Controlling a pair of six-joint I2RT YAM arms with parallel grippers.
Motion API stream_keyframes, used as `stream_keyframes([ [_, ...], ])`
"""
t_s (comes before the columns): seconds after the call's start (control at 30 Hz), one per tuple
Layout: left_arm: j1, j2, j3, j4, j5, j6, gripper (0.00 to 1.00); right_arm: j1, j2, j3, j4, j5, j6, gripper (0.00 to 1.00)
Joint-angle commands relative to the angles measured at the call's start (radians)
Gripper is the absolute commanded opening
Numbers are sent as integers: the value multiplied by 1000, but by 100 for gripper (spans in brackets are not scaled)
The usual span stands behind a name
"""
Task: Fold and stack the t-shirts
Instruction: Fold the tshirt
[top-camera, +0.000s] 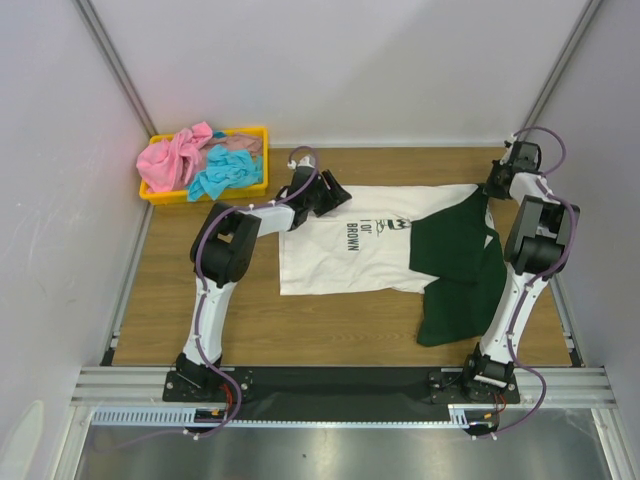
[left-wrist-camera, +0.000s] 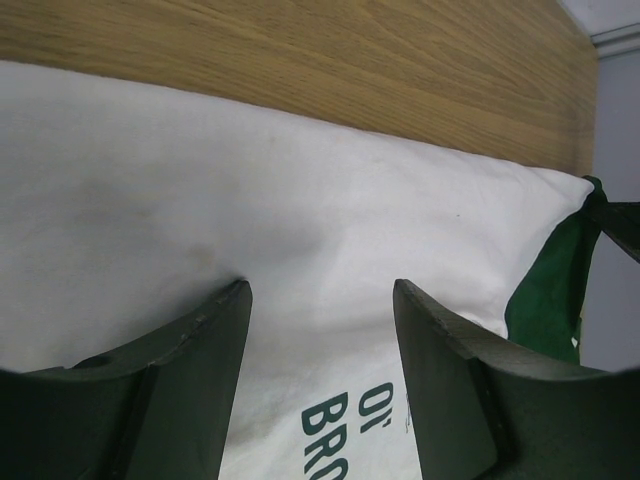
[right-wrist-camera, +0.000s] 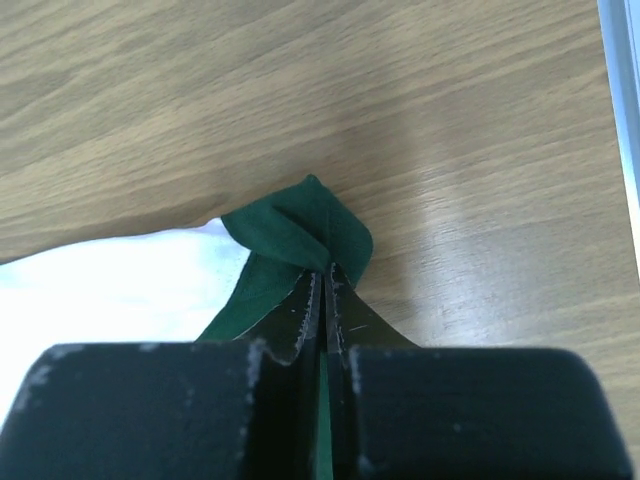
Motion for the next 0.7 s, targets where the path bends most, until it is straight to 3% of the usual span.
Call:
stream_keyframes([
  [0.0,25,-26,-28,-30,-39,-9,66,-41,-63,34,32,-98,38,0],
  [0.3,34,-38,-51,-27,-51,-18,66,-72,-74,42,22,-146,57,2],
  [0.37,35,-41,-54,-22,-50,-18,66,-72,-73,43,10,-172,57,13],
  [0.4,35,-43,-56,-20,-47,-18,66,-72,-71,45,6,-173,57,23],
  [0.67,38,-43,-60,-10,-24,-14,66,-78,-85,36,1,-268,92,59],
])
